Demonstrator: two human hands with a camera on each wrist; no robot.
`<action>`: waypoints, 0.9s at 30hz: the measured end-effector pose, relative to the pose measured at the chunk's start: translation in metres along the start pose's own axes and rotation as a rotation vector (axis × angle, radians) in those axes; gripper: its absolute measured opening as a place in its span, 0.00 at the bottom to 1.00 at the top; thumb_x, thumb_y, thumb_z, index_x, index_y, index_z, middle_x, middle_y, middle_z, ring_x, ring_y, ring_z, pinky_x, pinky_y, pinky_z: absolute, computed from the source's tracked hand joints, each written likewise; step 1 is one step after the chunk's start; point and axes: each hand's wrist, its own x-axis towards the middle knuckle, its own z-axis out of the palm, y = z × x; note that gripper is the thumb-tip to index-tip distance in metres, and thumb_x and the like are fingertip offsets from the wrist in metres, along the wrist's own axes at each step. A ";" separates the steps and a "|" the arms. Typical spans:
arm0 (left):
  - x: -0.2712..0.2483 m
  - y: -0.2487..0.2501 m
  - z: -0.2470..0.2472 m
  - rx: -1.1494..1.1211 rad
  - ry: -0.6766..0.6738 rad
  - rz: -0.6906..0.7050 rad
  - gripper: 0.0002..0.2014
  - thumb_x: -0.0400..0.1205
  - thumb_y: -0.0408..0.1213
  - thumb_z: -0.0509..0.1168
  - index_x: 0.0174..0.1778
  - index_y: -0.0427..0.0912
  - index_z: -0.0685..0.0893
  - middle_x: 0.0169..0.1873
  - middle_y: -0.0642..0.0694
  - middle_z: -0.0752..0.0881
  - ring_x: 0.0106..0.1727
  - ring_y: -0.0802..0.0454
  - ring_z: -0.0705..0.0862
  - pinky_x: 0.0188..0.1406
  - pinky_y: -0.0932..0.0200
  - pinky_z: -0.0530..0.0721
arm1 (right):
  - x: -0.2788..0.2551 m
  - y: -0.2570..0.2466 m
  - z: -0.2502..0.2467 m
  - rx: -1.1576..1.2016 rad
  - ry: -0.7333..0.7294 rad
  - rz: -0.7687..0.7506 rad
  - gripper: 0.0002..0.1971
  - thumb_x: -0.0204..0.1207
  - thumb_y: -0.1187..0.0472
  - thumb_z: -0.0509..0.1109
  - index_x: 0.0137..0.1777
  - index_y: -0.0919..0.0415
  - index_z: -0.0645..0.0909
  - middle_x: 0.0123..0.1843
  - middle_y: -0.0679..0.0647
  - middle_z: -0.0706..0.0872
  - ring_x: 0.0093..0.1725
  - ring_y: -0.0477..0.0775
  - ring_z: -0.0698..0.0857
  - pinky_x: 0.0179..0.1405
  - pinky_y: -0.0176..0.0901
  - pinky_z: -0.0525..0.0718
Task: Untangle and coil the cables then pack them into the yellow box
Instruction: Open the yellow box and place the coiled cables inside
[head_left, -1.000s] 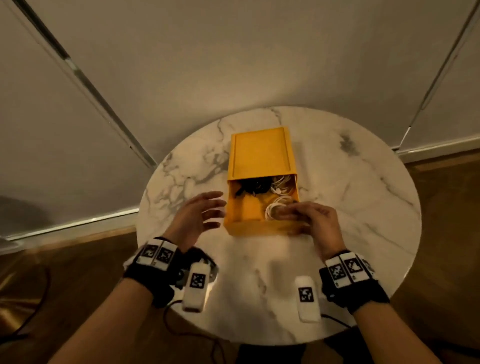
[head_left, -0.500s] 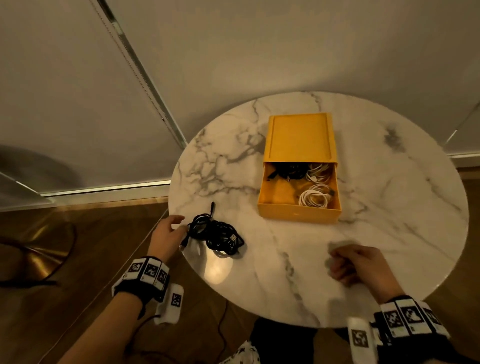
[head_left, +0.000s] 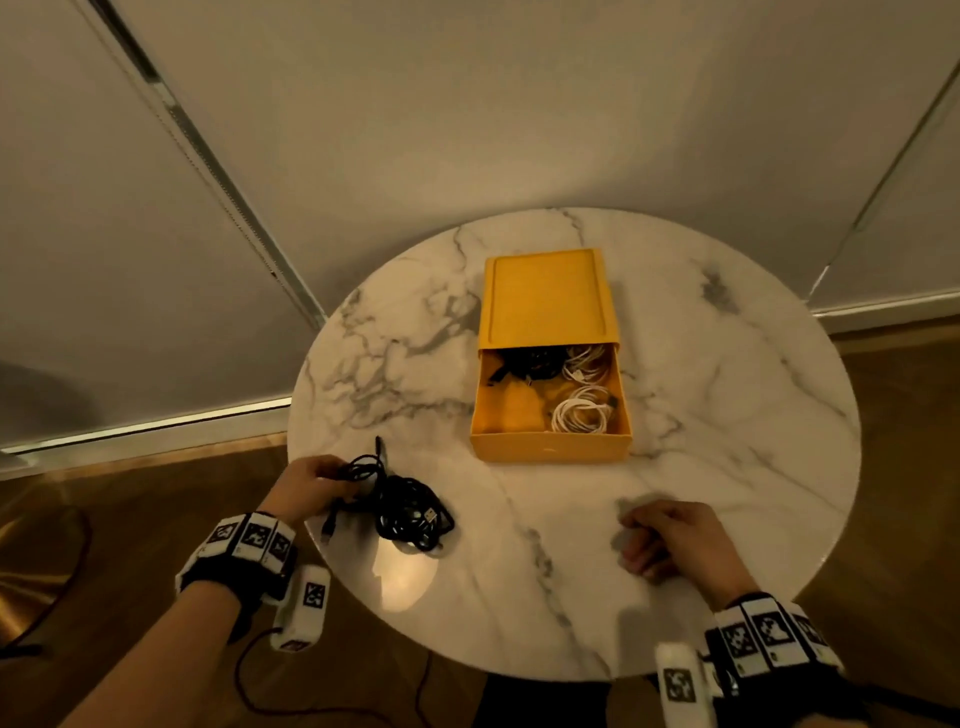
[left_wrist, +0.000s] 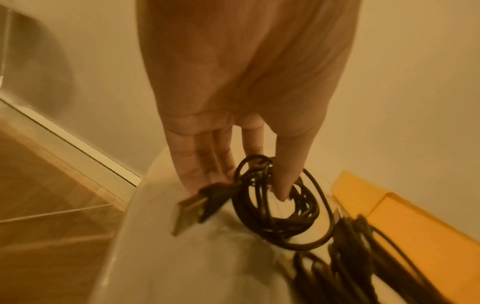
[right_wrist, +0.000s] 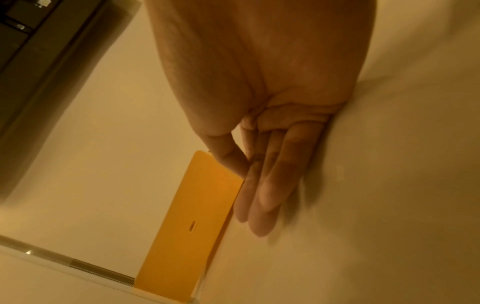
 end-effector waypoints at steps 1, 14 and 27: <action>0.000 0.001 -0.002 -0.047 0.022 0.001 0.12 0.70 0.35 0.79 0.47 0.40 0.88 0.41 0.41 0.90 0.46 0.44 0.88 0.42 0.53 0.83 | 0.000 0.000 0.001 0.006 -0.003 -0.001 0.11 0.82 0.67 0.64 0.46 0.74 0.85 0.33 0.73 0.88 0.24 0.60 0.87 0.20 0.40 0.79; 0.001 0.137 -0.004 0.007 0.112 0.478 0.09 0.73 0.32 0.77 0.38 0.53 0.88 0.28 0.59 0.89 0.30 0.64 0.86 0.34 0.65 0.84 | 0.000 -0.001 0.003 0.060 -0.008 0.009 0.12 0.81 0.68 0.64 0.46 0.77 0.84 0.32 0.73 0.87 0.21 0.58 0.85 0.18 0.39 0.77; 0.049 0.226 0.122 0.834 -0.338 0.612 0.12 0.75 0.44 0.76 0.47 0.39 0.92 0.27 0.51 0.82 0.31 0.53 0.79 0.30 0.61 0.73 | 0.002 -0.002 0.005 0.062 -0.009 0.034 0.11 0.81 0.68 0.63 0.43 0.73 0.84 0.26 0.66 0.86 0.20 0.58 0.84 0.17 0.37 0.77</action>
